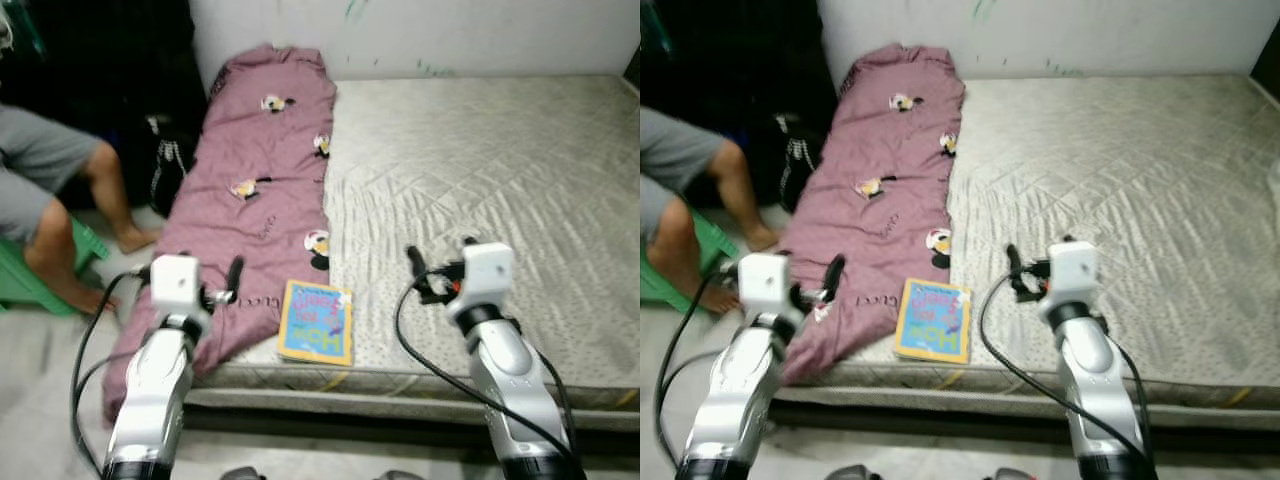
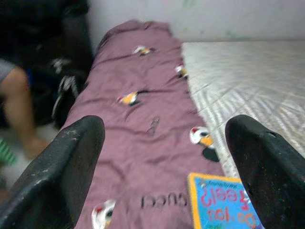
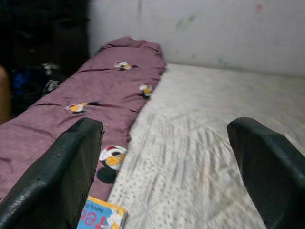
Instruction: Clean up the room
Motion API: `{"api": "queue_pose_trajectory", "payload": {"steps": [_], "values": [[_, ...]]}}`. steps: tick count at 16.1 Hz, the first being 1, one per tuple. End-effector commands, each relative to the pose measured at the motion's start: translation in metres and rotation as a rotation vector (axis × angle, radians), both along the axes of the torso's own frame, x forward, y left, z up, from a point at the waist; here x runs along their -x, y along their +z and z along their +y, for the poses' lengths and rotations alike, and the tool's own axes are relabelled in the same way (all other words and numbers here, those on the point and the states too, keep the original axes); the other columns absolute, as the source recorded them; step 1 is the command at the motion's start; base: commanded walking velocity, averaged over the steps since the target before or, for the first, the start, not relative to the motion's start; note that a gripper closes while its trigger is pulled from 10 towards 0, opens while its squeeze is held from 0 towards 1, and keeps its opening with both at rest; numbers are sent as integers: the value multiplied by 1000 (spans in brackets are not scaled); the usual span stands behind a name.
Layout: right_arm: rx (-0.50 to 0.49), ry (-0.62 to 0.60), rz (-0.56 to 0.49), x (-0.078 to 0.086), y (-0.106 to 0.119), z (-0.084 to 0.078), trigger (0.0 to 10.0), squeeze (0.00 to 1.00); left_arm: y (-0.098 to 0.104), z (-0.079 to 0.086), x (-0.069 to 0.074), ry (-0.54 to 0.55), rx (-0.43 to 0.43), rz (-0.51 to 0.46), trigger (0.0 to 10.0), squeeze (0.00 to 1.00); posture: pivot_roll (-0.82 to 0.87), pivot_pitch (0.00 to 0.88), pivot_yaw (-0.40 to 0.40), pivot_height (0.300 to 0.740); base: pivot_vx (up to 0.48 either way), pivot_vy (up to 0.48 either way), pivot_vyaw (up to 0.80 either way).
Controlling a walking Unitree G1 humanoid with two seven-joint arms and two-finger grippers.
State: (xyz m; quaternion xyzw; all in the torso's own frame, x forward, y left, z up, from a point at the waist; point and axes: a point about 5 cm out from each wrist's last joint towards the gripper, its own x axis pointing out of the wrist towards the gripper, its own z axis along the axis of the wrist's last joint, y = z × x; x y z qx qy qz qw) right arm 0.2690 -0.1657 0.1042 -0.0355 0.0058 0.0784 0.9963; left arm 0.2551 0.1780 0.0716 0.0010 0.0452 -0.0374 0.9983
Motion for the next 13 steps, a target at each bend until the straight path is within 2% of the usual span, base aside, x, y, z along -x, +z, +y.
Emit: {"api": "queue_pose_trajectory", "payload": {"steps": [1, 4, 7, 9, 13], "values": [[2, 56, -6, -7, 2, 9, 10000, 0, 3, 12, 7, 74, -2, -25, 10000, 0, 24, 0, -46, 740, 0, 0, 0], [5, 89, 1, -12, 1, 13, 10000, 0, -2, 18, 19, 119, -7, -9, 10000, 0, 42, 0, -63, 740, 0, 0, 0], [0, 84, 3, -12, -1, 12, 10000, 0, -2, 16, 24, 87, 6, -6, 10000, 0, 25, 0, -49, 740, 0, 0, 0], [-3, 72, 8, -8, -3, 8, 10000, 0, -1, 15, 22, 78, 4, -3, 10000, 0, 11, 0, -41, 740, 0, 0, 0], [-2, 57, 9, -5, -3, 4, 10000, 0, 1, 16, 17, 63, 5, -5, 10000, 0, -12, 0, -24, 740, 0, -282, 0]]}}
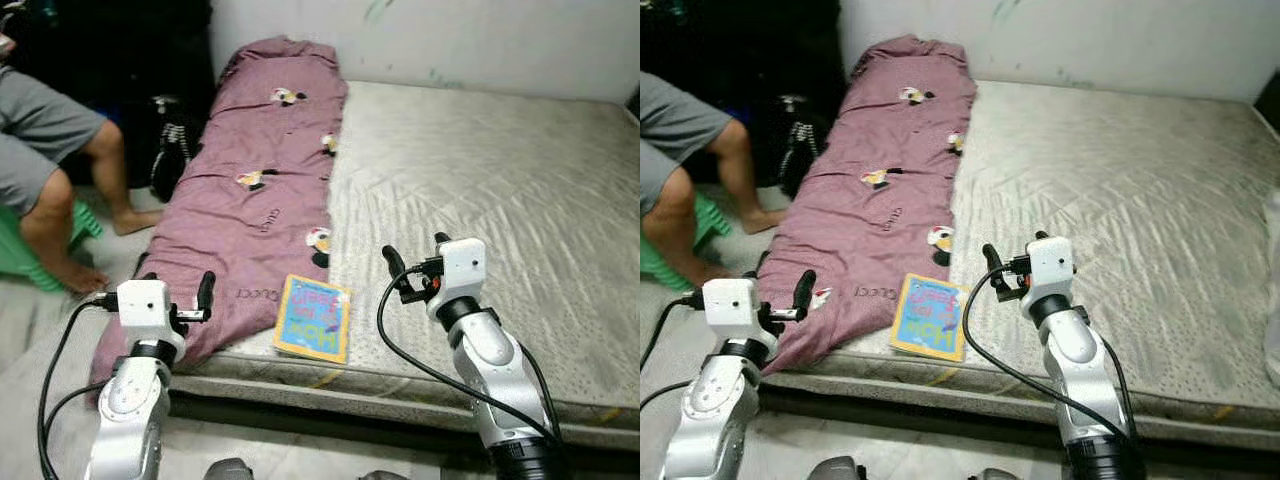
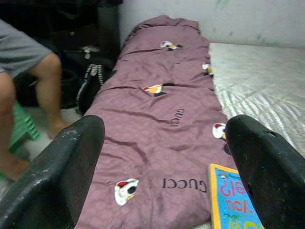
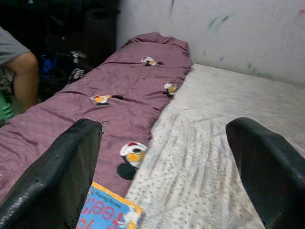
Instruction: Clean up the room
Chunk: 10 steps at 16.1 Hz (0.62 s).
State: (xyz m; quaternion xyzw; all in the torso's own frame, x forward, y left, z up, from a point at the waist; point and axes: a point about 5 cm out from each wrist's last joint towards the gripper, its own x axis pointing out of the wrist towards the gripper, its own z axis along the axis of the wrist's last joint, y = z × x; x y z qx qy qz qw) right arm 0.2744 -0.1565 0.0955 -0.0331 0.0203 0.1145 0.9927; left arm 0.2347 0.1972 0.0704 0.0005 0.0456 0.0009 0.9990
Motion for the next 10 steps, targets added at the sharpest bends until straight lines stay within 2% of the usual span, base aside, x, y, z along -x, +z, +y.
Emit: {"api": "queue_pose_trajectory", "payload": {"steps": [1, 10], "values": [[-1, -17, -23, 1, 5, -5, 10000, 0, 3, -4, -4, -16, 8, -8, 10000, 0, -12, 0, -23, 740, 0, -319, 0], [-5, -16, -19, 2, 4, -4, 10000, 0, 4, -4, -4, -24, 6, -6, 10000, 0, -10, 0, -23, 740, 0, -318, 0]]}}
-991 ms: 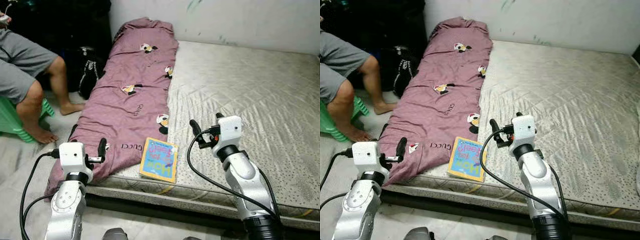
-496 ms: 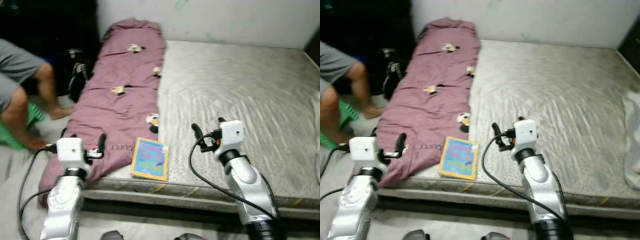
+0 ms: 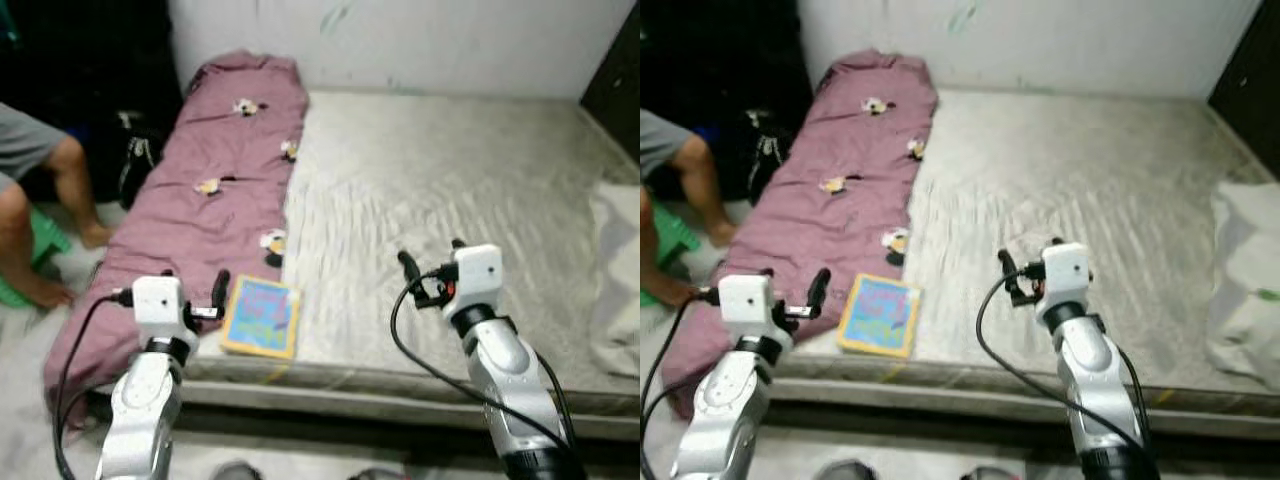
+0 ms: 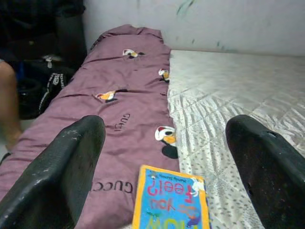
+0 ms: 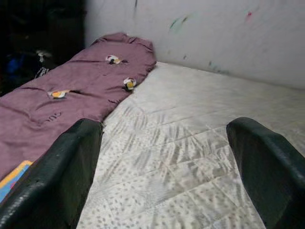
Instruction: Clean up the room
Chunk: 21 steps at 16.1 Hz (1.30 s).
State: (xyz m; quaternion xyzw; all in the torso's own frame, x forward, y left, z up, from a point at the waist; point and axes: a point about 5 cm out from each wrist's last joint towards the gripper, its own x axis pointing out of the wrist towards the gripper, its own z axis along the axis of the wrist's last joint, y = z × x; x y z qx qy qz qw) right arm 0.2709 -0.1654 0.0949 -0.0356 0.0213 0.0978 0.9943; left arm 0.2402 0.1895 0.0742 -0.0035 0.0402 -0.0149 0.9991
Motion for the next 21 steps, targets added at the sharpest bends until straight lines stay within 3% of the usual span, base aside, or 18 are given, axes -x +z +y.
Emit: {"api": "queue_pose_trajectory", "payload": {"steps": [1, 15, 21], "values": [[-11, 17, -19, -2, 5, 5, 10000, 0, 0, 4, 1, 6, -4, 6, 10000, 0, -11, 0, -22, 740, 0, -322, 0], [3, 24, -12, 1, 4, 5, 10000, 0, -1, 2, 1, -4, -7, 7, 10000, 0, -15, 0, -24, 740, 0, -310, 0], [3, 23, -12, 0, 4, 5, 10000, 0, 4, -1, 1, -50, 10, -36, 10000, 0, -16, 0, -24, 740, 0, 0, 0]]}}
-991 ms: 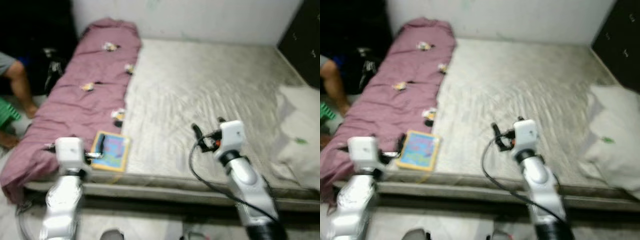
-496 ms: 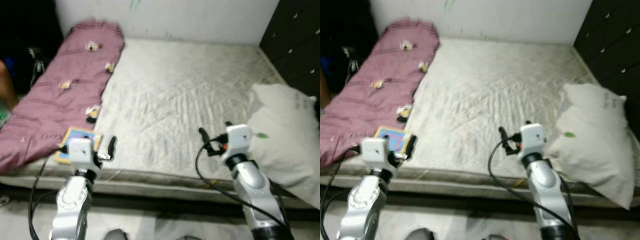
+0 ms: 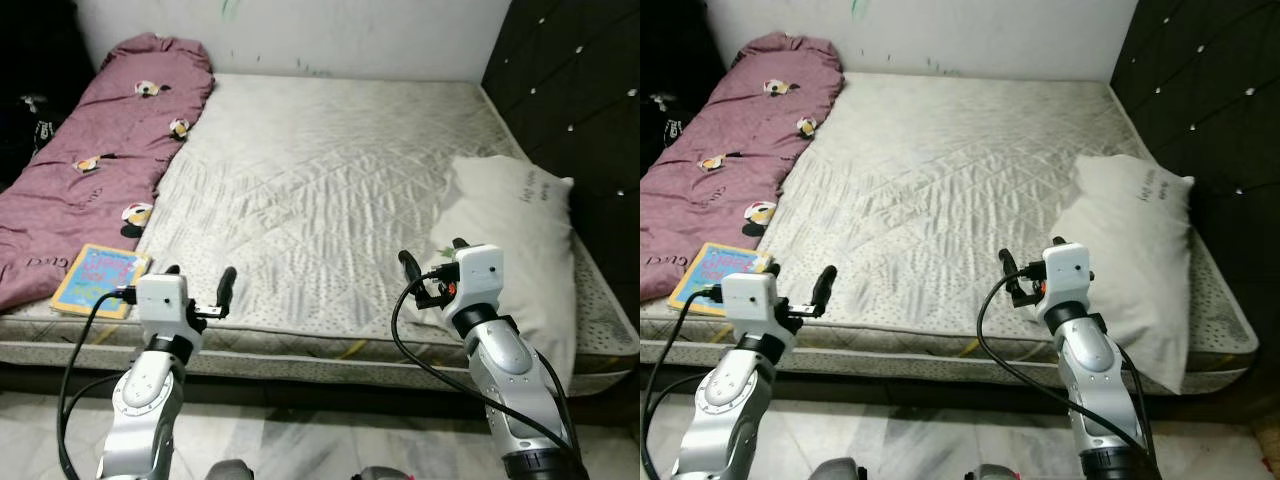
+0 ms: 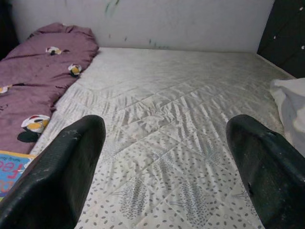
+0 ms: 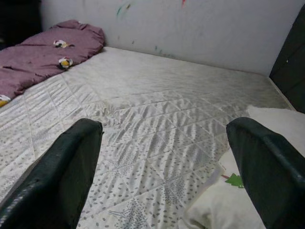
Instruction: Clean up the room
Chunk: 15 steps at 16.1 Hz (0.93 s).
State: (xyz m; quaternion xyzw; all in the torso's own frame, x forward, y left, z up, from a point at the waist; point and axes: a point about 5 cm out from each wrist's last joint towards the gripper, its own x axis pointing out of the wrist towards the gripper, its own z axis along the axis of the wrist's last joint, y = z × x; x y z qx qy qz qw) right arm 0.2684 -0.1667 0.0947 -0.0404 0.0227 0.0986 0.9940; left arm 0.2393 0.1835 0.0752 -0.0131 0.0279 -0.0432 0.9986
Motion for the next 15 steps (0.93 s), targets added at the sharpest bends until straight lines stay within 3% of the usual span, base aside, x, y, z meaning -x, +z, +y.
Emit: {"api": "queue_pose_trajectory", "payload": {"steps": [1, 12, 15], "values": [[-8, 20, -15, -3, 4, 6, 10000, 0, 3, 4, 1, -5, -8, -16, 10000, 0, -16, 0, -24, 740, 285, 0, 0], [-21, 12, -13, -3, 5, 4, 10000, 0, 2, 5, 0, 3, -9, -7, 10000, 0, -19, 0, -25, 740, 341, 0, 0], [-21, 9, -6, -3, 4, 4, 10000, 0, -1, 7, 0, 31, -12, 10, 10000, 0, -18, 0, -25, 740, 0, 0, 0]]}}
